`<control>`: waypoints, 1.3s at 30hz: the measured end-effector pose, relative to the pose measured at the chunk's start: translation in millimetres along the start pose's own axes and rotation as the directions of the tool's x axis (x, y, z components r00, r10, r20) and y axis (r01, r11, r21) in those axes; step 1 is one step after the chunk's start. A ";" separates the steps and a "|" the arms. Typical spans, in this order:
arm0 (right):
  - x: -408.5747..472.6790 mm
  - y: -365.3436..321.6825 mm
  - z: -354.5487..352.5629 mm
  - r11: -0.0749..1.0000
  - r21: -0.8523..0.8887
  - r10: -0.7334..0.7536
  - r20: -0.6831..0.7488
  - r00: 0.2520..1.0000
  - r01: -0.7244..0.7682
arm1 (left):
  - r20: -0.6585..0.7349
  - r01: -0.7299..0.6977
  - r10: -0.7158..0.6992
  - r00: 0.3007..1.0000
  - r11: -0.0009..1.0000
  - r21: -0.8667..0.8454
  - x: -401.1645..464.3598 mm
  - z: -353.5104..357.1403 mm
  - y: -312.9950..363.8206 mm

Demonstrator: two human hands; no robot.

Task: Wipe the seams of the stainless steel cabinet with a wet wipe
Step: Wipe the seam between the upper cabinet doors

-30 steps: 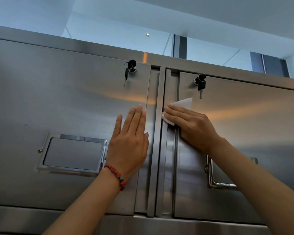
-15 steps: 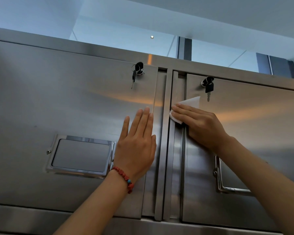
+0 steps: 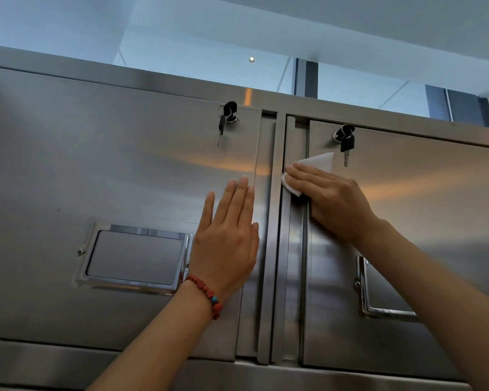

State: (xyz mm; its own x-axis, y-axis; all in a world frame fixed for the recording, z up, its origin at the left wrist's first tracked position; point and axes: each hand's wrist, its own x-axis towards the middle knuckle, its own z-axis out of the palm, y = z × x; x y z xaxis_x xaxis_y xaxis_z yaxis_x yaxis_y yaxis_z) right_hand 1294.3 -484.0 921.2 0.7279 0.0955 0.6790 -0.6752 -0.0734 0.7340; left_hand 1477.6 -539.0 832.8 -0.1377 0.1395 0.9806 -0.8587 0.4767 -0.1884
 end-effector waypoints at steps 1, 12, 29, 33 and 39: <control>-2.2 -2.4 -0.7 1.000 0.002 -0.002 0.009 1.000 0.002 | 0.003 0.000 0.000 1.000 1.000 -0.001 0.0 -0.1 0.0; -29.3 -31.7 -7.3 0.999 0.031 -0.030 0.050 0.998 0.028 | 0.038 0.013 -0.013 0.999 1.000 -0.009 -0.3 -1.1 0.2; -27.7 -26.0 -6.4 0.998 0.015 -0.057 0.027 0.998 0.057 | 0.048 0.013 -0.012 0.999 1.000 -0.010 -0.5 -1.4 0.4; -21.1 -22.6 -7.4 0.999 0.007 -0.054 0.017 0.998 0.054 | 0.044 0.014 -0.013 0.999 1.000 -0.013 -0.9 -0.4 -0.4; -30.5 -34.9 -4.3 1.000 -0.007 -0.016 0.018 1.000 0.016 | 0.033 0.007 -0.007 0.999 1.000 -0.009 -0.1 -0.3 -0.5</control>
State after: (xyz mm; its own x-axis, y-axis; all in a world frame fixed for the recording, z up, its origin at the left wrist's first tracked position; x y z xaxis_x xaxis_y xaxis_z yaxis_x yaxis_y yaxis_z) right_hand 1295.1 -480.1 874.9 0.7407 0.0791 0.6672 -0.6640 -0.0650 0.7449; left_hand 1478.3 -539.0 832.8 -0.1477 0.1077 0.9832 -0.8551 0.4856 -0.1816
